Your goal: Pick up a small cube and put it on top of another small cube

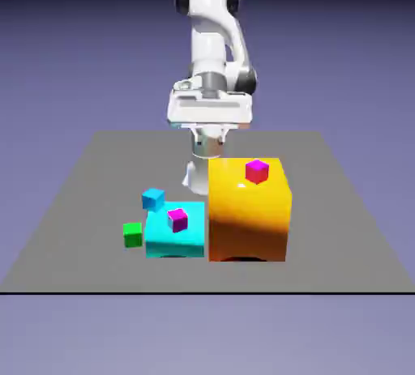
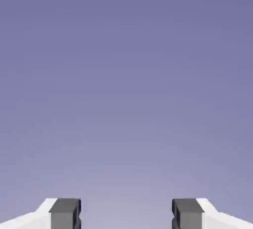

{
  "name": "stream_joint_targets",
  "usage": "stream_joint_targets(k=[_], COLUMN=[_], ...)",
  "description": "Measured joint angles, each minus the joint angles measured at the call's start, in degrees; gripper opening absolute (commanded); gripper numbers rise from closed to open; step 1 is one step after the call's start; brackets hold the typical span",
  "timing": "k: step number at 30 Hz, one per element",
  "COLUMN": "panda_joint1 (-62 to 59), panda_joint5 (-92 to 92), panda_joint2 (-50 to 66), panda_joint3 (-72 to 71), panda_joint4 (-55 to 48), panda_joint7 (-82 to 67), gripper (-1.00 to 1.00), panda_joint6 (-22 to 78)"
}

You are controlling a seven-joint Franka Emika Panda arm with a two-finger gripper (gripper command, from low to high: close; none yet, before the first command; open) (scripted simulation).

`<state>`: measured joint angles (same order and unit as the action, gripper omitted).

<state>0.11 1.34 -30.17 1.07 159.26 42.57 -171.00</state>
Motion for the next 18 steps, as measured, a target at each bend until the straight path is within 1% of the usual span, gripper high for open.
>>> stream_joint_targets(k=[18], panda_joint1=[-8.72], panda_joint5=[19.94], panda_joint2=[37.08], panda_joint3=[15.95], panda_joint4=[-25.97], panda_joint7=[1.64], gripper=[0.0], panda_joint6=[44.85])
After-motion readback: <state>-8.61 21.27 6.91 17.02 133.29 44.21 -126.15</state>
